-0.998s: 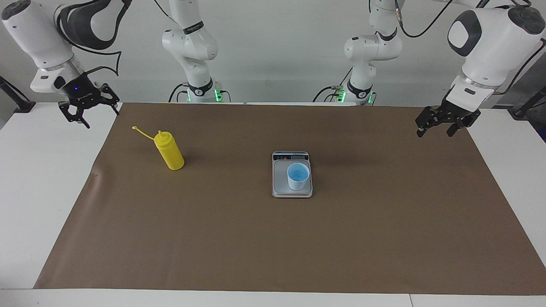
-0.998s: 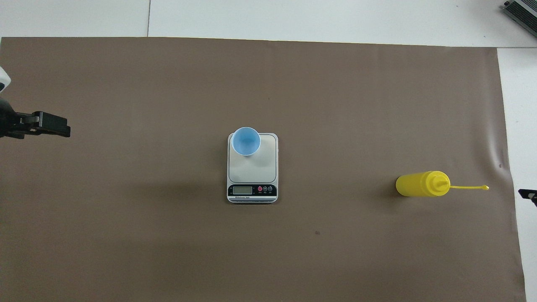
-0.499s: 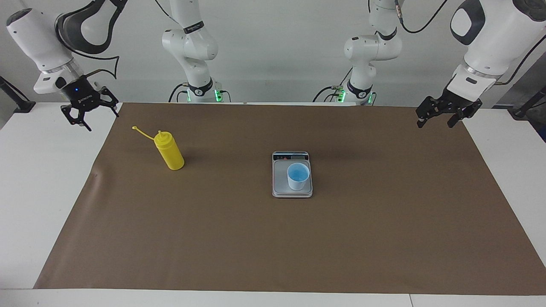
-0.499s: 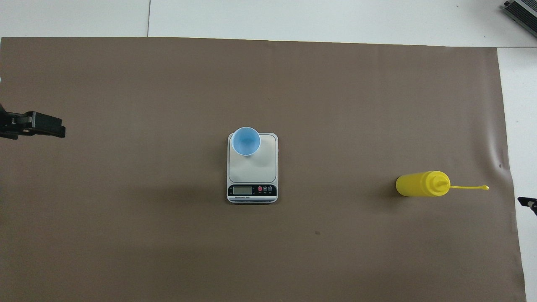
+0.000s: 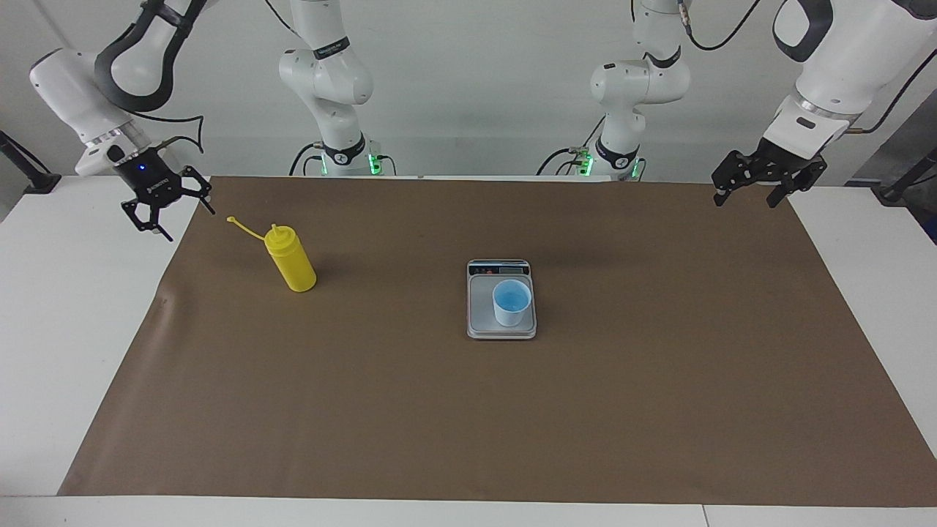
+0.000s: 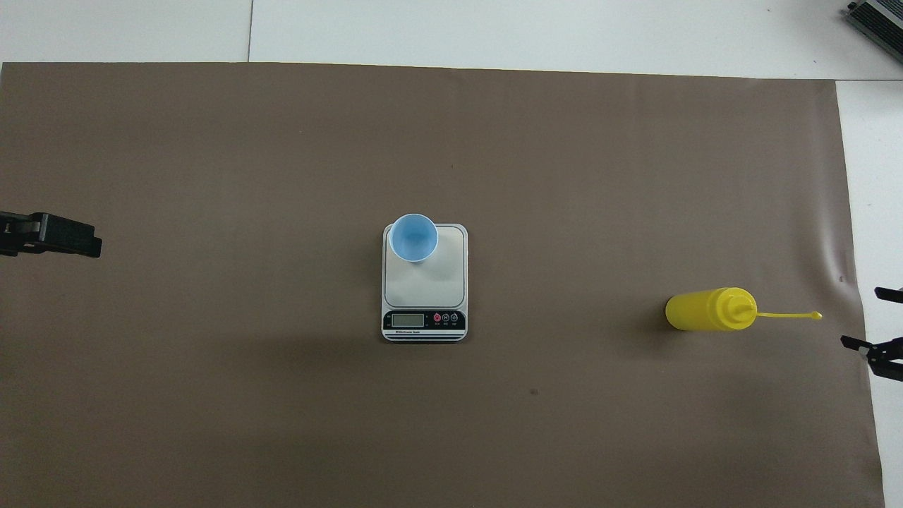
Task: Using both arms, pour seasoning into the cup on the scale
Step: 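Reach the right gripper to the yellow bottle and grasp it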
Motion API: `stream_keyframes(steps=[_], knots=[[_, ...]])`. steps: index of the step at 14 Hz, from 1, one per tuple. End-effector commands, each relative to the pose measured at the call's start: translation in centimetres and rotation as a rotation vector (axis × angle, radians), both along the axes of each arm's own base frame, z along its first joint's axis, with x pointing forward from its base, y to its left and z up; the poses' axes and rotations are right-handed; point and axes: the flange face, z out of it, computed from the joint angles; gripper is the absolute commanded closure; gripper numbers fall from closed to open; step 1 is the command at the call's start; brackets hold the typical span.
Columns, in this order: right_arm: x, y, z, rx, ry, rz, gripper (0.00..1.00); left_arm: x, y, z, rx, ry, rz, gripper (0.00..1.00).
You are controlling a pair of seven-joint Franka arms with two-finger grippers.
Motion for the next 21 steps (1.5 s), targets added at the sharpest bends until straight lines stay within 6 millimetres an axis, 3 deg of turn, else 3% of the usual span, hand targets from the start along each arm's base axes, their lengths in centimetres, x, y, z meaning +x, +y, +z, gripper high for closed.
stream_keyframes(steps=[1,3,5,8,14,17,21], knots=[[-0.8,-0.1,-3.3,0.079,-0.062,0.045,0.00,-0.6,0.5,0.3,-0.002,0.008,-0.008,0.00],[-0.7,0.5,-5.9,0.150,-0.094,0.098,0.00,-0.6,0.0,0.2,-0.001,0.008,-0.017,0.00],[-0.8,0.7,-6.6,0.176,-0.103,0.106,0.00,-0.6,-0.2,0.3,-0.001,0.006,-0.021,0.00],[-1.4,2.6,-8.8,0.240,-0.156,0.135,0.00,-0.6,0.1,0.2,-0.001,0.008,-0.015,0.00],[-1.0,6.4,-9.9,0.292,-0.161,0.195,0.00,-0.6,0.3,0.2,-0.002,0.008,-0.011,0.00],[0.6,9.9,-10.1,0.285,-0.161,0.292,0.00,-0.6,0.3,0.2,-0.002,0.008,-0.011,0.00],[1.9,11.6,-10.2,0.285,-0.181,0.278,0.00,-0.6,0.3,0.2,-0.002,0.008,-0.011,0.00]])
